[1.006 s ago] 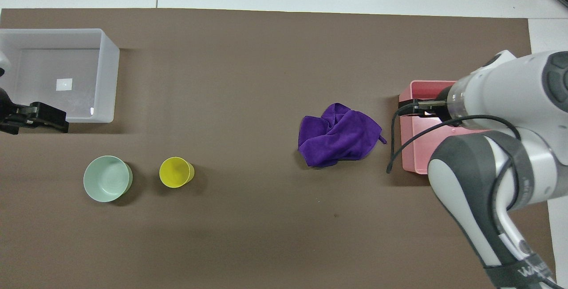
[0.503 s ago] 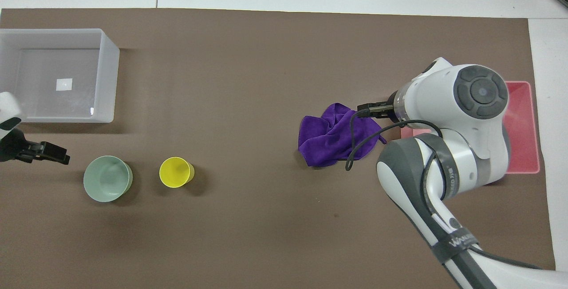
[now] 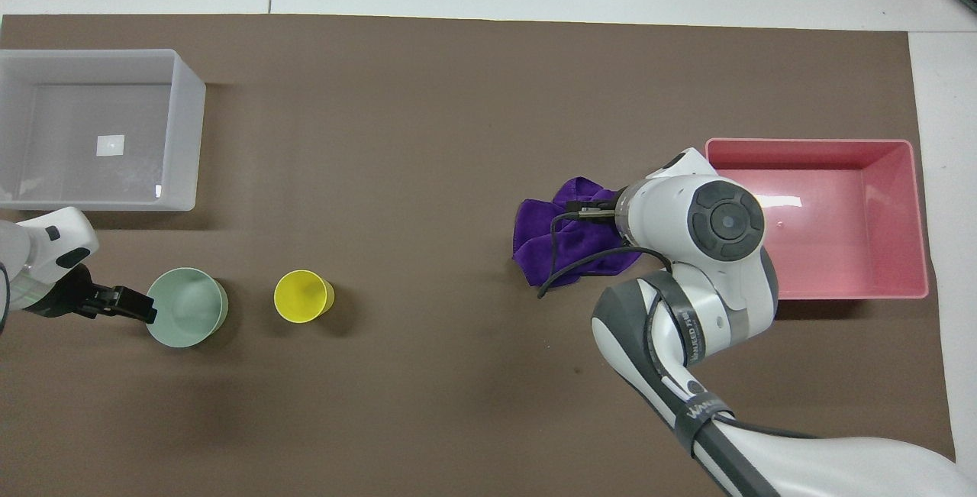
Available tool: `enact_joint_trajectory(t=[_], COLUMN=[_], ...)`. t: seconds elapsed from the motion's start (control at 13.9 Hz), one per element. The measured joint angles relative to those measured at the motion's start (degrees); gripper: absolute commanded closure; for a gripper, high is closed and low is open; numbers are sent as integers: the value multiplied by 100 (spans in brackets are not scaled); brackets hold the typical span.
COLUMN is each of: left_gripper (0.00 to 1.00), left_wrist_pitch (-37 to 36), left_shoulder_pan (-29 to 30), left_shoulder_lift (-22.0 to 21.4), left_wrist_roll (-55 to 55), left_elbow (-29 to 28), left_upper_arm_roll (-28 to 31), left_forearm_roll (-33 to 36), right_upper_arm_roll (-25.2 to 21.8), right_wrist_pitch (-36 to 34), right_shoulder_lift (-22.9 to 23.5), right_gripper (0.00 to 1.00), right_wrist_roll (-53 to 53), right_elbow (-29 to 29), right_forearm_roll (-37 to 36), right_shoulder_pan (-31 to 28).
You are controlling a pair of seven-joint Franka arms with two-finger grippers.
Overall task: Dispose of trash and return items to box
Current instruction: 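Grasp the purple cloth with the right gripper while the left gripper reaches the bowl, then drop the cloth in the pink box while the left gripper places the bowl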
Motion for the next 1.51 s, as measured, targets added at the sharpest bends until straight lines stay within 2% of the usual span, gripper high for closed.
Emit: enact_joint_trajectory(t=[0.14,0.29,0.36,0.43,0.5,0.57,0.79,1.01,1.29,1.51], left_gripper=[0,43,69,88,100,100,100,100,100,100], left_wrist_pitch=[41,46,49,63,91,121,141,-303,-1680,-1991], left_shoulder_pan=[-48,-75,-75,-75,-75,-75,-75,-74,-58,-46], left_shoulder_lift=[5,97,202,318,411,469,487,482,495,804], left_wrist_roll=[2,2,2,2,2,2,2,2,1,-3], left_elbow=[-97,-190,-225,-230,-227,-222,-186,221,1718,3090], left_upper_arm_roll=[-6,-11,-11,-10,-10,-9,-7,-1,39,72], left_forearm_roll=[-8,-15,-21,-47,-104,-177,-269,-285,-292,-291], right_upper_arm_roll=[0,-1,-3,-5,-10,-25,-79,-108,-130,-139], right_wrist_pitch=[426,771,869,945,1050,1144,1101,406,-1148,-1924], right_shoulder_lift=[164,378,454,488,494,493,353,-35,-780,-1376], right_gripper=[0,0,18,55,83,100,100,100,100,100], right_wrist_roll=[195,368,421,428,428,428,428,428,428,428], right_elbow=[-112,-183,-226,-292,-380,-449,-480,-415,68,291], right_forearm_roll=[0,0,0,0,0,0,0,0,-129,-209], right_shoulder_pan=[91,250,312,340,344,344,342,311,83,-366])
